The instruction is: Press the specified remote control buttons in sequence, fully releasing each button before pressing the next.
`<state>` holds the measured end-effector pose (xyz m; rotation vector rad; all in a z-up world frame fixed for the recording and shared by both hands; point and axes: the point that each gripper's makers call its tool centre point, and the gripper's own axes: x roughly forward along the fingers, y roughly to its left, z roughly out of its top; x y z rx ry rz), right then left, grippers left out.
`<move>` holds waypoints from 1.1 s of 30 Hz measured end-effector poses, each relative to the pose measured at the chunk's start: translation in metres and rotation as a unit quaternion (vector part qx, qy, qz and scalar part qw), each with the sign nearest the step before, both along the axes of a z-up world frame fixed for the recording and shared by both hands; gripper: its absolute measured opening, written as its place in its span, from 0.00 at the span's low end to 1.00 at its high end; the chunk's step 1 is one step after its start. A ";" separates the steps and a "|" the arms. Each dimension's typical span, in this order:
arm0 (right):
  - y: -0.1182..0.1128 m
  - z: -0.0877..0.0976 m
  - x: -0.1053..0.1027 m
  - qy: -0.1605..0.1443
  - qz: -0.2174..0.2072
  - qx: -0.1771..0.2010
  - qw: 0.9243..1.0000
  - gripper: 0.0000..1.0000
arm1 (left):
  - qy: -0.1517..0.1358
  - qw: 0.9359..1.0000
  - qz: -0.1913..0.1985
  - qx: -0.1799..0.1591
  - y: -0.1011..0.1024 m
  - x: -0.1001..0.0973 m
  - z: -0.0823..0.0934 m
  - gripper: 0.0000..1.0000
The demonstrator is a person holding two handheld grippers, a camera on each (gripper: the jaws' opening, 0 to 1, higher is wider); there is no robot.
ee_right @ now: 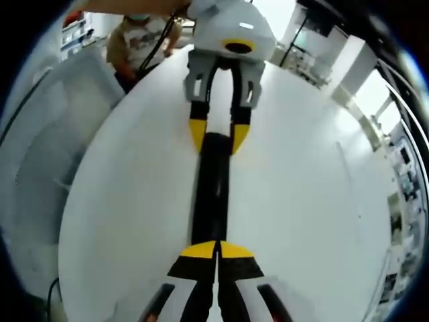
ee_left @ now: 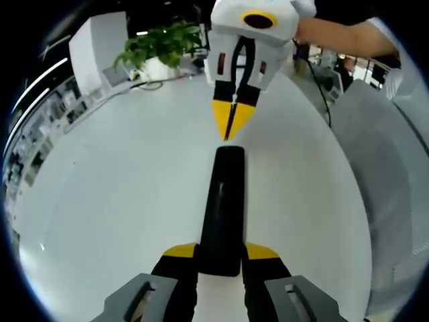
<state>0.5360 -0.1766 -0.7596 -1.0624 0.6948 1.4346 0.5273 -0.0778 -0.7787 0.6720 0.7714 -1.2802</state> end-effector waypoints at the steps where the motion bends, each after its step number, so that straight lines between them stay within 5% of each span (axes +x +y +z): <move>1: 0.000 0.000 0.001 0.000 -0.001 -0.001 1.000 0.00 | 0.000 1.000 0.000 0.000 0.000 0.000 0.000 0.24; 33: 0.004 -0.012 -0.004 0.015 0.007 -0.027 0.999 0.00 | 0.000 1.000 0.000 -0.001 0.000 -0.001 0.000 0.24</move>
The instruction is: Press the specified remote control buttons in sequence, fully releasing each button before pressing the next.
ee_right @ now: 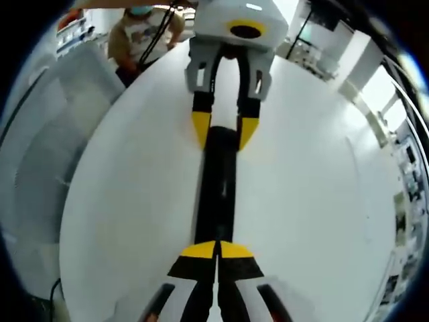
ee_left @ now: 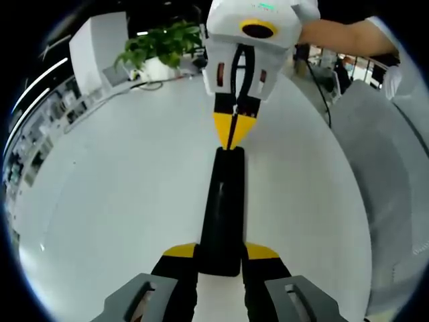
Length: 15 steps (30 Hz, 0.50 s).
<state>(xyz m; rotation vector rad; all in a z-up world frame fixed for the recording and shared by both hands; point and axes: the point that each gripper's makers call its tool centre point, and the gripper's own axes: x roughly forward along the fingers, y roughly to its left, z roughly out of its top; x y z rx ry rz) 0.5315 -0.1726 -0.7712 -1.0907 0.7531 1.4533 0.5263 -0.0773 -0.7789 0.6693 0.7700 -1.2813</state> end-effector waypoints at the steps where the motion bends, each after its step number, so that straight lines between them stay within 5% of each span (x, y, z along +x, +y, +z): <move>1: 0.000 0.000 0.000 0.000 0.000 0.000 1.000 0.00 | 0.000 1.000 0.000 0.000 0.000 0.000 0.000 0.24; 15: 0.000 -0.001 0.000 -0.006 0.003 -0.016 1.000 0.00 | 0.000 1.000 0.000 -0.001 0.000 0.000 0.000 0.24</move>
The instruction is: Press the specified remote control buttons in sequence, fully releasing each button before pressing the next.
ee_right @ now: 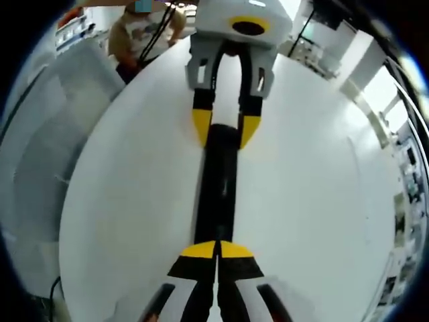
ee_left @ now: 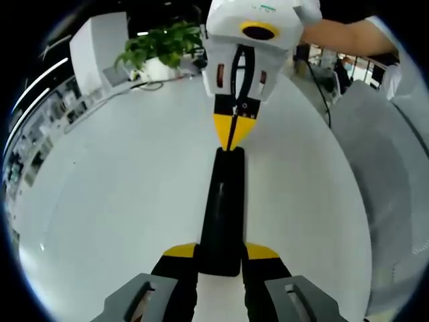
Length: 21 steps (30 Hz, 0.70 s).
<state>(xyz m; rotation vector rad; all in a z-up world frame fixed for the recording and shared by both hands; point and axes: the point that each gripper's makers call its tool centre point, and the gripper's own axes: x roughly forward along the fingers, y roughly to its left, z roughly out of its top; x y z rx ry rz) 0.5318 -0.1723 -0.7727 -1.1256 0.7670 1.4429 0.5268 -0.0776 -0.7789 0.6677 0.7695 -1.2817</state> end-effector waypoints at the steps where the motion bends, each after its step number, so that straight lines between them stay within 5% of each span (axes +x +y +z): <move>1: 0.000 0.000 0.000 0.000 -0.002 0.000 1.000 0.00 | 0.000 1.000 0.000 0.000 0.000 0.000 0.000 0.24; 21: 0.000 -0.002 0.002 -0.010 0.011 -0.034 0.999 0.00 | 0.000 1.000 0.004 -0.004 0.000 0.000 0.000 0.24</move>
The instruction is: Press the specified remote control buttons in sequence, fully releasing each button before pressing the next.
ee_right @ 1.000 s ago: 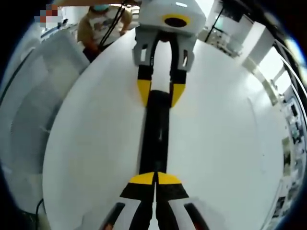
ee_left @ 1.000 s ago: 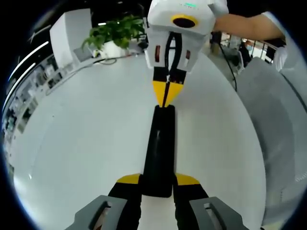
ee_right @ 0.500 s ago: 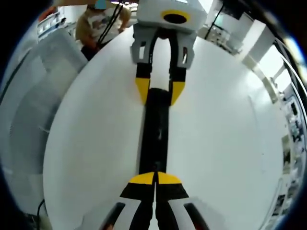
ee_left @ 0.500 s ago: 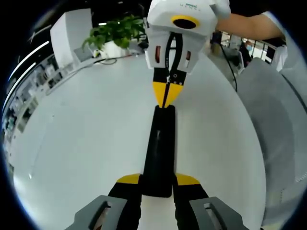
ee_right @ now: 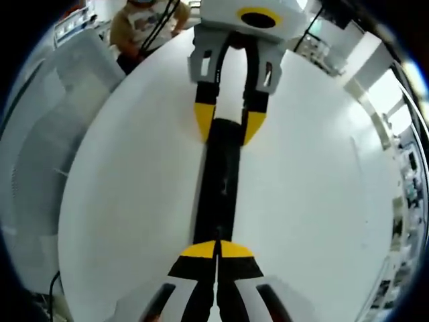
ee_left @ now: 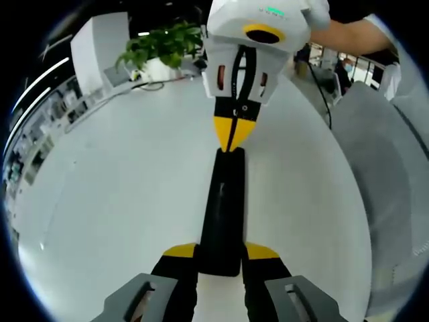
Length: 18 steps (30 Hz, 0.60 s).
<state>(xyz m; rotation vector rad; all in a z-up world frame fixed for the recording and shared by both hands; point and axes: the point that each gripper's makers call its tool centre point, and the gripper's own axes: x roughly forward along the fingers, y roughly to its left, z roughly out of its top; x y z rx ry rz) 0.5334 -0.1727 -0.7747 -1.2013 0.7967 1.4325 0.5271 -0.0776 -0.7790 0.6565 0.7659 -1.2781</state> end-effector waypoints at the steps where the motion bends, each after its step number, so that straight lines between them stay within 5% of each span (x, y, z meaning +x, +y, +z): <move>1: 0.000 0.000 0.000 0.000 0.001 -0.001 1.000 0.00 | 0.000 1.000 0.000 0.000 0.000 0.000 0.000 0.24; 18: 0.000 0.000 0.001 0.005 -0.008 0.008 1.000 0.00 | -0.001 1.000 0.002 0.000 0.000 0.001 0.000 0.24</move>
